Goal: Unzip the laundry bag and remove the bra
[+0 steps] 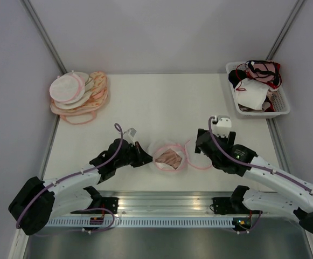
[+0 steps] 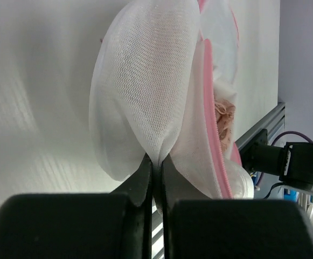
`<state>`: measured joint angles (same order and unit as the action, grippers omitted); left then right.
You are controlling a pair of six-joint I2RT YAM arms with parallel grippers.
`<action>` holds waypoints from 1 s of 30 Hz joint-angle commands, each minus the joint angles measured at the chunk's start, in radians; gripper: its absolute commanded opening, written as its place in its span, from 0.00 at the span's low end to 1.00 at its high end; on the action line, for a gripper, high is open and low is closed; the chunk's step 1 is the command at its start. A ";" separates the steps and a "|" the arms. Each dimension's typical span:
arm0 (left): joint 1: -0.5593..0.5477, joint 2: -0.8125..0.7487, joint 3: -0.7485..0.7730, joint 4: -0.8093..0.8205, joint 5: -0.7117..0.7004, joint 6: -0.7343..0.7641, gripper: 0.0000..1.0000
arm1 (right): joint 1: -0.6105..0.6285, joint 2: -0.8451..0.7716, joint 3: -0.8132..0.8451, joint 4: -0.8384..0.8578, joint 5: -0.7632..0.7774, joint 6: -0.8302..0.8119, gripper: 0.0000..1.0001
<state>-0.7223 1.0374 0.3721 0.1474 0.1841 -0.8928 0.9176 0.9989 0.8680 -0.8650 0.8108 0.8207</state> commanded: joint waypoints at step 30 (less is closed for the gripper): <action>-0.003 -0.072 -0.225 0.385 -0.012 -0.130 0.02 | 0.098 0.110 -0.225 0.552 -0.535 -0.081 0.68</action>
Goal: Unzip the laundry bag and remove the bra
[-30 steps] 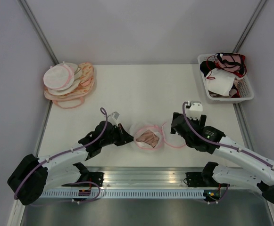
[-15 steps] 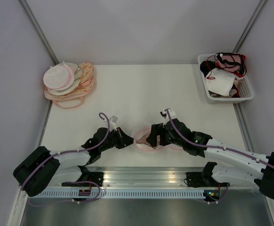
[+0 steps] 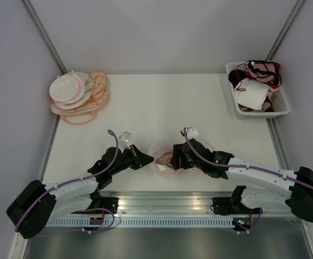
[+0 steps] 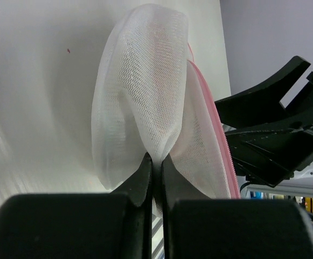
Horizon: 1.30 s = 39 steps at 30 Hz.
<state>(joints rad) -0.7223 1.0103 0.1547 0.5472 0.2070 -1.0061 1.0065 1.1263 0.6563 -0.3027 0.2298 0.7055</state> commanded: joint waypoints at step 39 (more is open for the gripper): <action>-0.003 -0.168 0.038 -0.225 -0.106 -0.005 1.00 | 0.024 -0.244 0.026 0.230 -0.158 -0.133 0.00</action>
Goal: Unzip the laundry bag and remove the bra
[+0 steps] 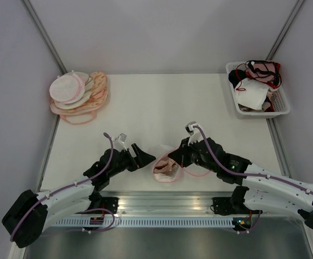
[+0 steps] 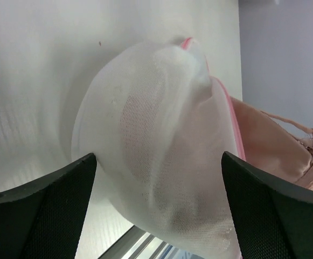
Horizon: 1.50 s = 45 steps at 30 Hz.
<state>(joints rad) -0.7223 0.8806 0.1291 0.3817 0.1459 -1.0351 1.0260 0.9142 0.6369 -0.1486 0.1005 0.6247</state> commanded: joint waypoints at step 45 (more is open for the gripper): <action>0.001 -0.213 0.254 -0.375 -0.043 0.107 1.00 | -1.098 0.728 1.272 -0.055 0.093 -0.146 0.00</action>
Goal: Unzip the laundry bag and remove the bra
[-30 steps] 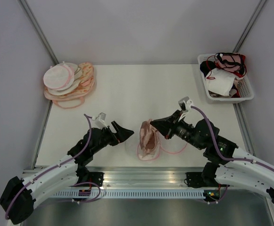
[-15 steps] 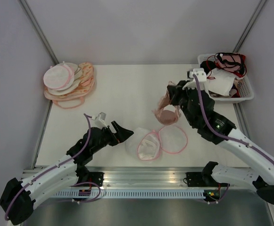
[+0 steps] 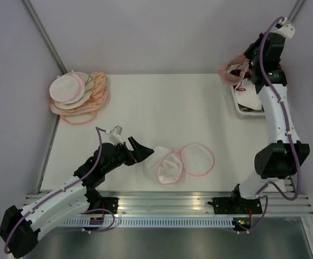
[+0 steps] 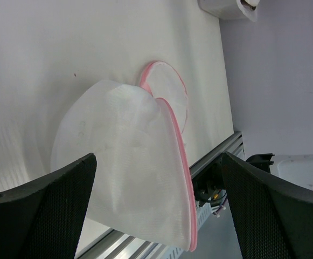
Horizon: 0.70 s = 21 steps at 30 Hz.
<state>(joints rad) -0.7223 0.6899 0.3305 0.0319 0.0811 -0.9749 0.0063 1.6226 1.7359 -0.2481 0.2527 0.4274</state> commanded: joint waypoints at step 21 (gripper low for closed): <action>0.006 -0.043 0.058 -0.089 0.028 0.054 1.00 | -0.226 0.507 -0.094 -0.080 0.011 0.183 0.00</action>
<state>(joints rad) -0.7212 0.6582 0.3492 -0.0494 0.0887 -0.9592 -0.2184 2.1777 1.7084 -0.3195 0.2813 0.5610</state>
